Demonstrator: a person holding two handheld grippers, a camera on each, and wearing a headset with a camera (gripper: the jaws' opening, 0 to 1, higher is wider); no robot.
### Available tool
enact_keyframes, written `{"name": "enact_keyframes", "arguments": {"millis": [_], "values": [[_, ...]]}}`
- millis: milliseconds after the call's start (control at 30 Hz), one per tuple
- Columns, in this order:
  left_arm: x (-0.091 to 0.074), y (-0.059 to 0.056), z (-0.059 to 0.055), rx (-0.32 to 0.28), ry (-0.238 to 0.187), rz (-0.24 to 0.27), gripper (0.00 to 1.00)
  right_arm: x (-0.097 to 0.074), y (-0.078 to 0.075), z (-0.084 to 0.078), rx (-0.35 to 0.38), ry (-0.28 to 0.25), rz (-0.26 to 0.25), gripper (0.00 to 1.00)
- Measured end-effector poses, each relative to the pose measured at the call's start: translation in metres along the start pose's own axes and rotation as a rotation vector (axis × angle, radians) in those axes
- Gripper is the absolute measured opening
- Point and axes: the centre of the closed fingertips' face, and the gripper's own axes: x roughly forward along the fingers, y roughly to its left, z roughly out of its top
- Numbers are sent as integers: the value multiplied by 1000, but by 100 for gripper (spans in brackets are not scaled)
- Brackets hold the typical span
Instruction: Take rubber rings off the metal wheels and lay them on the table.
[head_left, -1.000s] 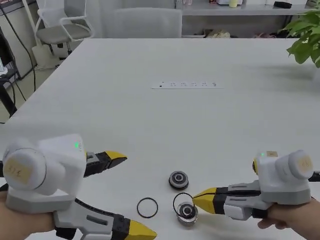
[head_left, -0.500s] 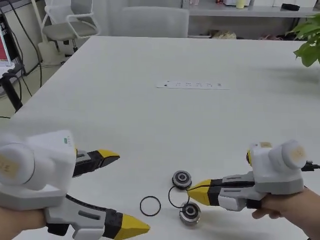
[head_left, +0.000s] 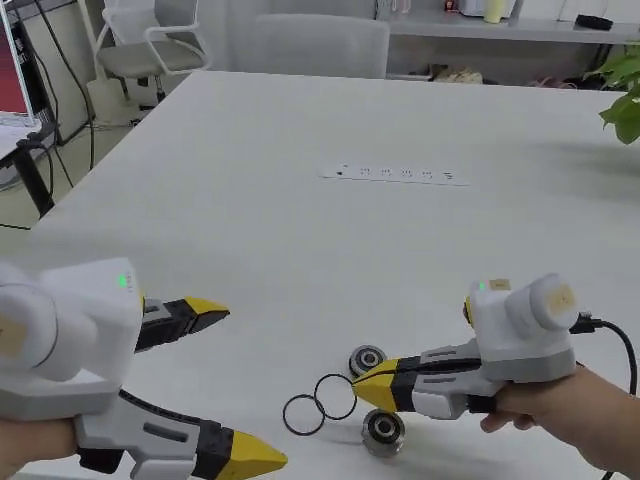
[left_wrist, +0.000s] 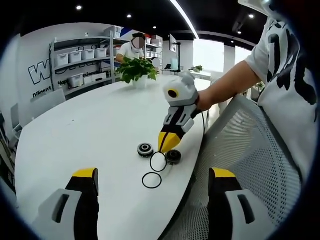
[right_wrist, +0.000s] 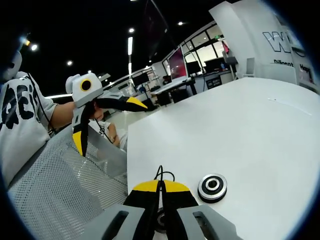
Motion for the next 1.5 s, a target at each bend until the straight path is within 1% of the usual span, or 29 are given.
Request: {"name": "enact_keyframes", "arguments": {"millis": [267,400,567,800,967,1033,1133,1333,1500], "values": [[-2,3,2,-13,-15,11,90,13,-2,3,-3,19,17,0],[-3,4,2,-20,-20,19,89,22,0,5,-1,24,30,0],[-3,5,2,-24,-25,26,89,32,5,0,-8,50,50,0],[-2,6,-1,-39,-28,30,88,41,6,-9,-12,85,51,0],[-2,6,-2,-46,-28,32,87,43,0,-12,-3,94,24,0],[-2,6,-2,-45,-25,33,87,43,-2,-14,11,97,17,0],[-1,5,-3,-42,-22,31,86,42,-7,-18,8,112,-9,0],[-1,5,-4,-46,-19,33,85,40,-12,-20,23,107,-34,0],[-1,6,-6,-49,-16,35,85,40,-18,-22,38,114,-64,0]]}}
